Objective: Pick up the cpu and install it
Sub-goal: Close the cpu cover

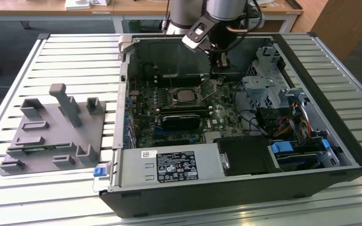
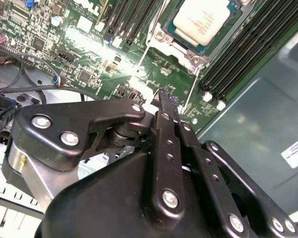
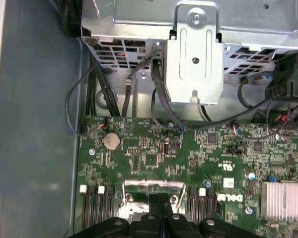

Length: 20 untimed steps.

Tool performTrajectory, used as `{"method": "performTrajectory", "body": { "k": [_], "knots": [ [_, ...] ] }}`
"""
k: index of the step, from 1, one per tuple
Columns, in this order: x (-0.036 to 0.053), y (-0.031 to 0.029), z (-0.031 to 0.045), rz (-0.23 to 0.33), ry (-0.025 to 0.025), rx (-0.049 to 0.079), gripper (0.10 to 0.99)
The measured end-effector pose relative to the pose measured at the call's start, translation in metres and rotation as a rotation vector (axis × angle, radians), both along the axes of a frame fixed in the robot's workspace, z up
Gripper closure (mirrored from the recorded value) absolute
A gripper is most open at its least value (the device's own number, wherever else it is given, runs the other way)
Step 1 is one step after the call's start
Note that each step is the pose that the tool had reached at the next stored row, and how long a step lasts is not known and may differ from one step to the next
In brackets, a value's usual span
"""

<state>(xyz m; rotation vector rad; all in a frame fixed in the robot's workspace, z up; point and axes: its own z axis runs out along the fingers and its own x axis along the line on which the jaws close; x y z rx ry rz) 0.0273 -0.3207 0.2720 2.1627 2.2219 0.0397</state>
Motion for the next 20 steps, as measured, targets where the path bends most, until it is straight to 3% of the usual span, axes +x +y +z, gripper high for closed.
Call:
{"method": "performTrajectory", "body": {
  "k": [20],
  "knots": [
    [0.0241,0.0035,-0.0143,-0.002,0.0000,0.000,0.980]
  ]
}}
